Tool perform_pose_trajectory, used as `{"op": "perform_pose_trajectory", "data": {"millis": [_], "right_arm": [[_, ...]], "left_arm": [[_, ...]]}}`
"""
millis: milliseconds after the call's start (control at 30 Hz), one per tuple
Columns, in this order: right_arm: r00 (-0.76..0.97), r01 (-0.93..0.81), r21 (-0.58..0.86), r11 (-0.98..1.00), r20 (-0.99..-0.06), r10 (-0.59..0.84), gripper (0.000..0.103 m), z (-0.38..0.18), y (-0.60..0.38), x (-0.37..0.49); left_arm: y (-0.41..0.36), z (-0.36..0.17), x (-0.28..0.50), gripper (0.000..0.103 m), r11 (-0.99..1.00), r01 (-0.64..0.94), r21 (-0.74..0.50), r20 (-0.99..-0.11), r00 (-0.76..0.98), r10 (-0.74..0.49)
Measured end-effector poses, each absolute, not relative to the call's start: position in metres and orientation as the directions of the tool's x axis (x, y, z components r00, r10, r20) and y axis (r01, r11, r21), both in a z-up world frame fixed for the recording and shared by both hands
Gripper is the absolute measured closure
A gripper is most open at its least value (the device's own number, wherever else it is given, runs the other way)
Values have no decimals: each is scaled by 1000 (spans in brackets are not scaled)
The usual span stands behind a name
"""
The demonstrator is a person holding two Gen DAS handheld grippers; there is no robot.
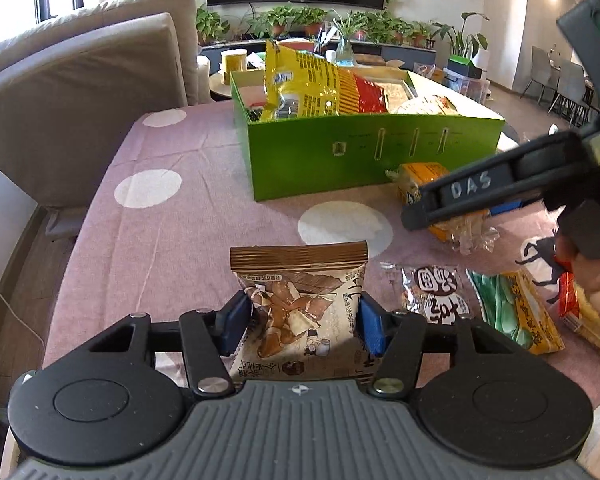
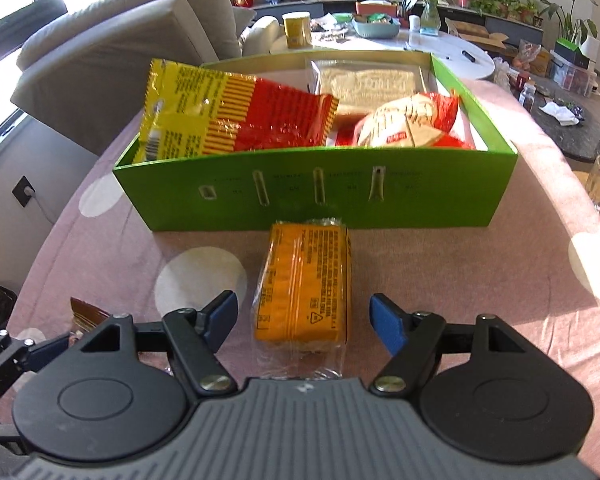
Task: Organize snacks
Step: 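Move the right tool to the orange wrapped cake while the left tool moves to the brown nut bag, then close the right tool on the orange cake while the left tool closes on the brown bag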
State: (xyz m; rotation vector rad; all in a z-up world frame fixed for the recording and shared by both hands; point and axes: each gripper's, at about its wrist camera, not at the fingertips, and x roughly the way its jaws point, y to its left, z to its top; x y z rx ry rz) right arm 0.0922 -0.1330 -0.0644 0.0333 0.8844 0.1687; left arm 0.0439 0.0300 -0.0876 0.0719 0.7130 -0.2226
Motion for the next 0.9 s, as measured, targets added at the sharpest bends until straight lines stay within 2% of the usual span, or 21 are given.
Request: {"op": "perform_pose_trajectory", "data": {"millis": [300,433,533,900], "right_arm": [[620,-132,58,989,-774,128,40,-71,-129,92],[628,-124,65,990,-768,129,47,-69,-133,92],[624,-120,113,986,-764,164,48,-65,-139,92],[691,-175,157,972,-684,235,48,-32,-142,76]], "left_arm": [[29,-81,42,49,975,223,-7,-638,749,-176],[29,-79,43,49,975,221,-12,-633,754,-178],[30,-77,42,49,976,218,-21,-627,757,-183],[26,-61,43,49,972,234,-16,-587,785,-198]]}}
